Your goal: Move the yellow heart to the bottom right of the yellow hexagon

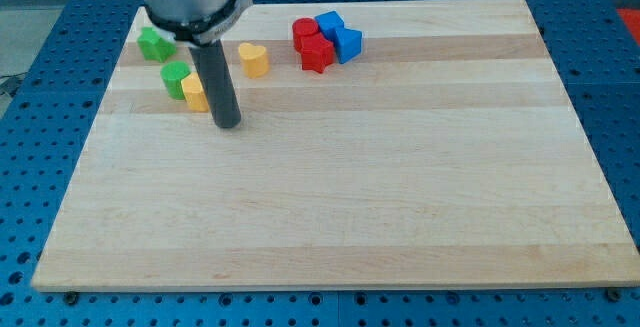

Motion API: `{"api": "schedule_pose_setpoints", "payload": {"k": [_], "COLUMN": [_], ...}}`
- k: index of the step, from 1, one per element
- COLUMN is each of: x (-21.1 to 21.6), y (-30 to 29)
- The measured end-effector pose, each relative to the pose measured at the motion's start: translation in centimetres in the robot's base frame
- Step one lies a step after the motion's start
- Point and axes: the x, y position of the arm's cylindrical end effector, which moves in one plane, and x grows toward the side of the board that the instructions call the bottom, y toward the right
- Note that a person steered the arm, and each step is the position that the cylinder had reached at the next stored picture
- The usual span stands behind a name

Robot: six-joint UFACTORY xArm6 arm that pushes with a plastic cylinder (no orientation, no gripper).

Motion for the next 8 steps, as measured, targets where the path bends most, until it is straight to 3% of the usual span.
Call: {"api": "schedule_pose_setpoints", "payload": {"k": [2, 4, 5, 7, 8], "x": [-2.1, -8.6, -9.7, -10.4, -13.3], "y": [-0.9, -2.1, 1.8, 3.9, 3.9]}}
